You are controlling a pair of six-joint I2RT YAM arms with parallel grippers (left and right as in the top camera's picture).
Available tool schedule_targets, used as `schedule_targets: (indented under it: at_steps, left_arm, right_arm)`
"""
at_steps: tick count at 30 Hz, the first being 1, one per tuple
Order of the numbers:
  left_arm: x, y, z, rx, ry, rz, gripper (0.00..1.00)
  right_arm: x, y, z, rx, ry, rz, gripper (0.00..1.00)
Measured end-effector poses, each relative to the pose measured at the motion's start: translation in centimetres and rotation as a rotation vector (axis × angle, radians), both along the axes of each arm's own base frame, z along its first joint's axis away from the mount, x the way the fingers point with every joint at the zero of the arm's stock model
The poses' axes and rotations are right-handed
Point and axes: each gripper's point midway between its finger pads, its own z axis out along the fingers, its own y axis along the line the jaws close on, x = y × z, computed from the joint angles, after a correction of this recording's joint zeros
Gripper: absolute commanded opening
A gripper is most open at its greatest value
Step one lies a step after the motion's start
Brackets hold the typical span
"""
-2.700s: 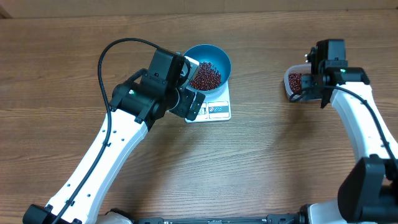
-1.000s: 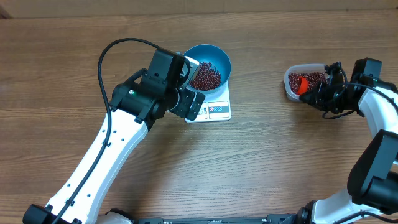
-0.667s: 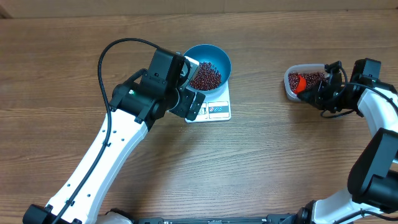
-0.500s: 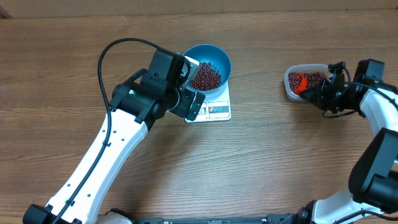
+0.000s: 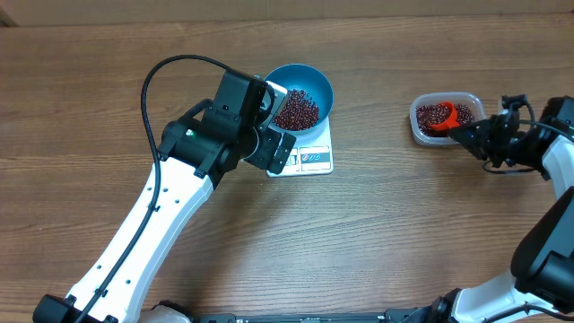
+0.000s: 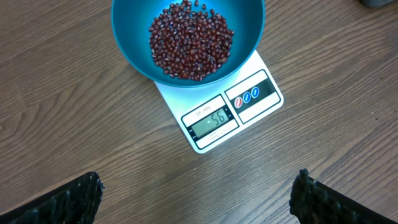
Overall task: Scoop item into bowl and weigh 150g on scale
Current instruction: 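Lower the red scoop into the beans and scoop with the right gripper, then lift the filled scoop and carry it over the teal bowl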
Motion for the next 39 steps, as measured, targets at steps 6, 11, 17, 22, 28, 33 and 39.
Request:
schedule_targets:
  at_steps: [6, 11, 17, 22, 28, 33, 39]
  left_arm:
    - [0.0, 0.0, 0.0, 0.000, 0.000, 0.000, 1.00]
    - [0.0, 0.0, 0.0, 0.000, 0.000, 0.000, 1.00]
    - [0.0, 0.0, 0.0, 0.000, 0.000, 0.000, 1.00]
    - [0.0, 0.0, 0.0, 0.000, 0.000, 0.000, 1.00]
    - [0.0, 0.0, 0.0, 0.000, 0.000, 0.000, 1.00]
    - [0.0, 0.0, 0.0, 0.000, 0.000, 0.000, 1.00]
    - [0.0, 0.0, 0.0, 0.000, 0.000, 0.000, 1.00]
  right_arm:
    - [-0.4, -1.0, 0.2, 0.027, 0.005, -0.033, 0.04]
    - [-0.7, -1.0, 0.7, 0.069, -0.007, -0.033, 0.04]
    - [-0.7, -0.1, 1.8, 0.144, -0.040, -0.013, 0.04]
    - [-0.6, 0.5, 2.8, 0.198, -0.072, 0.003, 0.04]
    - [-0.5, 1.5, 4.4, 0.287, -0.126, 0.030, 0.04]
    - [-0.3, 2.9, 5.7, 0.353, -0.164, 0.073, 0.04]
    - [0.0, 6.3, 6.6, 0.394, -0.194, 0.175, 0.04]
